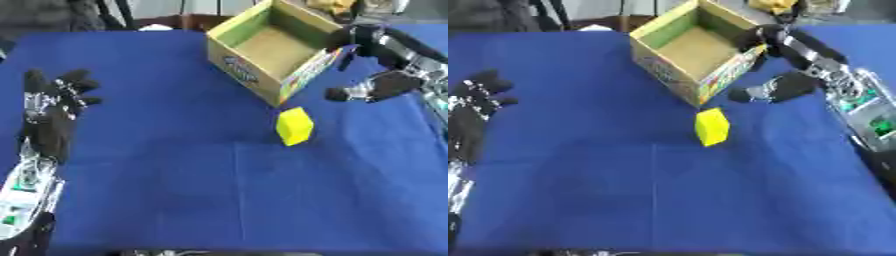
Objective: Pick up objects on the table and place them in the box.
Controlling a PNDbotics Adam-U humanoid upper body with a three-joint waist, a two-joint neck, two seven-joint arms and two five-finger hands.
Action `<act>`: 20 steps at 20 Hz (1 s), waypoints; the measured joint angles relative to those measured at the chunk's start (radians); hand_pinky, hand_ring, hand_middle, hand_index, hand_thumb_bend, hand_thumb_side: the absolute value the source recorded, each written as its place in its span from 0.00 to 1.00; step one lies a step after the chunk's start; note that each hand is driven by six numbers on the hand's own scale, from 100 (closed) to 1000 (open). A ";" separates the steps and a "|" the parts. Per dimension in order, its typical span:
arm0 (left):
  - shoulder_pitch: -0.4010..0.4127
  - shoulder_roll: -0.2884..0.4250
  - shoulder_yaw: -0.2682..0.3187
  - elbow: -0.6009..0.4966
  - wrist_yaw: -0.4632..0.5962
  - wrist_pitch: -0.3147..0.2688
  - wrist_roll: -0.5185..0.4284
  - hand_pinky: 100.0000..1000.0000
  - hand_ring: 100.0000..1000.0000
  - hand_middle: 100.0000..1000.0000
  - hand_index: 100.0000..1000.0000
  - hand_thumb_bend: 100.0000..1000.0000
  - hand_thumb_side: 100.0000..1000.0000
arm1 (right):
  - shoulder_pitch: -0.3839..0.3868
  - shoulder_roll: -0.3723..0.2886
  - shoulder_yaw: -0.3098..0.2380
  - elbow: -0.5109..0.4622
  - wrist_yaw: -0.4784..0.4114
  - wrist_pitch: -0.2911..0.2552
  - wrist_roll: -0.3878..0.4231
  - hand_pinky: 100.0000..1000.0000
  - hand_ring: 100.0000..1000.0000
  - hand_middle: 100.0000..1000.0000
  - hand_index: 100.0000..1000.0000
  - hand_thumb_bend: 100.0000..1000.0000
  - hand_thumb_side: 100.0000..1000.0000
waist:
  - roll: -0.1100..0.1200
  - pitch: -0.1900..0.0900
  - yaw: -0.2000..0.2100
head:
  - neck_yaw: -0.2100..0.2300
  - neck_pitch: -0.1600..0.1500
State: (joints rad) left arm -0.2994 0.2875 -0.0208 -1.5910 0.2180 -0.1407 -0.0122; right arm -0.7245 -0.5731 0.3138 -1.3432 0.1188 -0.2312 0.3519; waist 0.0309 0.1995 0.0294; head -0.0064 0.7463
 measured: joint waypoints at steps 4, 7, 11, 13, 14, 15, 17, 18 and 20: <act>-0.001 -0.007 0.000 0.000 0.001 0.000 -0.004 0.68 0.78 0.59 0.77 0.83 1.00 | -0.022 0.038 -0.014 0.078 0.067 -0.034 0.066 0.60 0.86 0.79 0.83 0.77 0.32 | 0.003 0.003 0.009 | -0.011 0.000; -0.001 -0.007 -0.001 0.000 0.001 0.000 -0.005 0.68 0.78 0.59 0.77 0.83 1.00 | -0.026 0.060 -0.034 0.130 0.118 -0.056 0.096 0.62 0.87 0.79 0.83 0.77 0.31 | 0.004 0.005 0.012 | -0.015 0.000; -0.002 -0.009 -0.001 -0.001 0.001 0.000 -0.005 0.68 0.78 0.59 0.77 0.83 1.00 | -0.032 0.087 -0.053 0.200 0.188 -0.079 0.094 0.65 0.89 0.79 0.82 0.77 0.30 | 0.004 0.010 0.015 | -0.019 0.000; -0.003 -0.013 -0.001 -0.001 0.001 0.000 -0.005 0.68 0.78 0.59 0.77 0.83 1.00 | -0.033 0.099 -0.060 0.230 0.222 -0.091 0.085 0.64 0.89 0.78 0.82 0.77 0.30 | 0.004 0.010 0.016 | -0.021 0.000; -0.004 -0.015 -0.001 -0.001 0.001 0.000 -0.005 0.68 0.78 0.59 0.77 0.83 1.00 | -0.033 0.105 -0.062 0.242 0.236 -0.098 0.081 0.64 0.88 0.78 0.82 0.77 0.30 | 0.005 0.010 0.017 | -0.022 0.000; -0.004 -0.015 -0.001 -0.001 0.001 0.000 -0.005 0.68 0.78 0.59 0.77 0.83 1.00 | -0.033 0.109 -0.062 0.253 0.249 -0.106 0.077 0.64 0.88 0.78 0.82 0.77 0.30 | 0.006 0.010 0.018 | -0.022 0.000; -0.005 -0.015 -0.002 -0.001 0.001 0.000 -0.005 0.68 0.78 0.59 0.77 0.83 1.00 | -0.033 0.117 -0.062 0.267 0.271 -0.120 0.074 0.64 0.87 0.77 0.81 0.77 0.30 | 0.006 0.010 0.019 | -0.022 0.000; -0.005 -0.015 -0.003 -0.001 0.001 0.000 -0.005 0.68 0.78 0.59 0.77 0.83 1.00 | -0.033 0.120 -0.061 0.272 0.279 -0.126 0.074 0.63 0.86 0.77 0.81 0.77 0.30 | 0.006 0.010 0.019 | -0.022 0.000; -0.005 -0.015 -0.003 -0.001 0.001 0.000 -0.005 0.68 0.78 0.59 0.77 0.83 1.00 | -0.033 0.124 -0.060 0.277 0.287 -0.136 0.077 0.63 0.85 0.76 0.81 0.77 0.30 | 0.006 0.010 0.019 | -0.022 0.001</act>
State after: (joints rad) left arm -0.3040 0.2725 -0.0240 -1.5922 0.2192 -0.1405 -0.0177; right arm -0.7571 -0.4487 0.2535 -1.0666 0.4061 -0.3677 0.4291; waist 0.0373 0.2092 0.0485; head -0.0287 0.7470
